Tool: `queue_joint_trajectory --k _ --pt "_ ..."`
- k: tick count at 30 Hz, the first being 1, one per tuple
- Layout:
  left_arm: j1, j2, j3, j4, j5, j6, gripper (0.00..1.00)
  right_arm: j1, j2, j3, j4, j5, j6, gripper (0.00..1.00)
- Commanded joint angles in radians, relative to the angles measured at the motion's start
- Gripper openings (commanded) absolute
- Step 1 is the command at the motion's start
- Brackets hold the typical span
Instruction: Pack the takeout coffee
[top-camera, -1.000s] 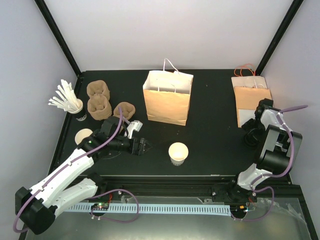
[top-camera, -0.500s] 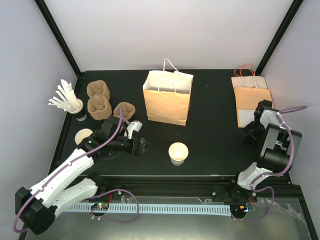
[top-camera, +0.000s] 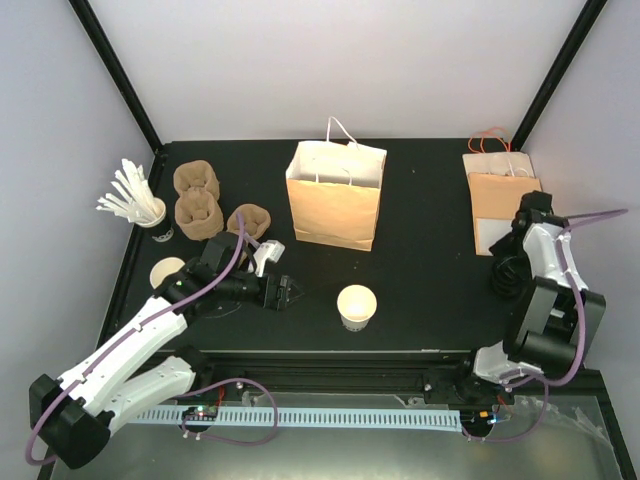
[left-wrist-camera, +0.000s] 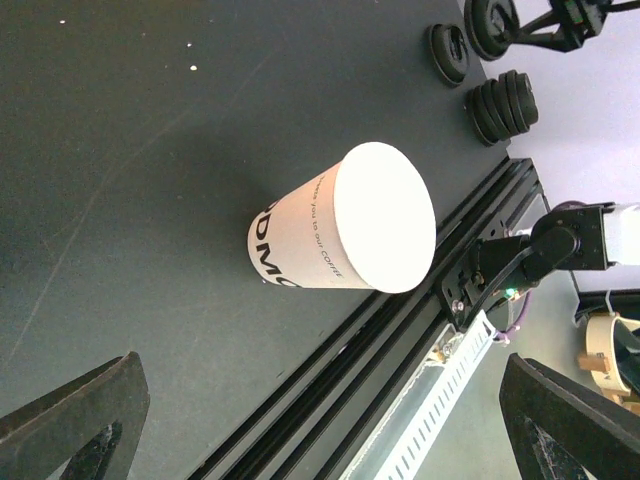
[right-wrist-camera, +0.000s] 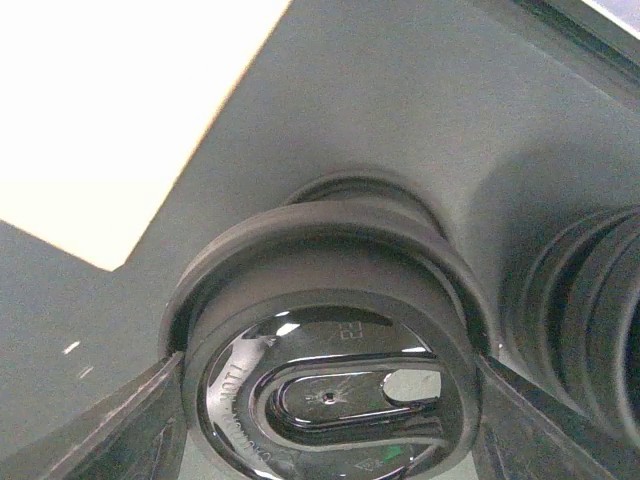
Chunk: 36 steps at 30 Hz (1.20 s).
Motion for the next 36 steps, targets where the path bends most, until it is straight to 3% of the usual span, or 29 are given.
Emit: queue_joint_trajectory --k 1,10,21,28,36 --pt "-0.004 0.001 0.046 -0.005 -0.006 -0.004 0.99 0.106 -0.123 0.070 -0.069 -0.029 -0.006 0.72" --pt "-0.006 0.022 0.058 0.011 0.000 0.001 0.99 0.553 -0.275 0.209 -0.155 -0.105 -0.064 0.74" --pt "-0.010 0.033 -0.001 0.101 0.045 -0.022 0.99 1.060 -0.295 0.127 -0.170 -0.151 -0.064 0.75" --pt "-0.019 0.006 -0.087 0.236 0.095 -0.083 0.98 1.223 -0.249 0.127 -0.166 -0.188 -0.060 0.75" --pt "-0.023 0.015 -0.171 0.388 0.145 -0.173 0.95 1.306 -0.147 0.170 -0.207 -0.131 -0.058 0.77"
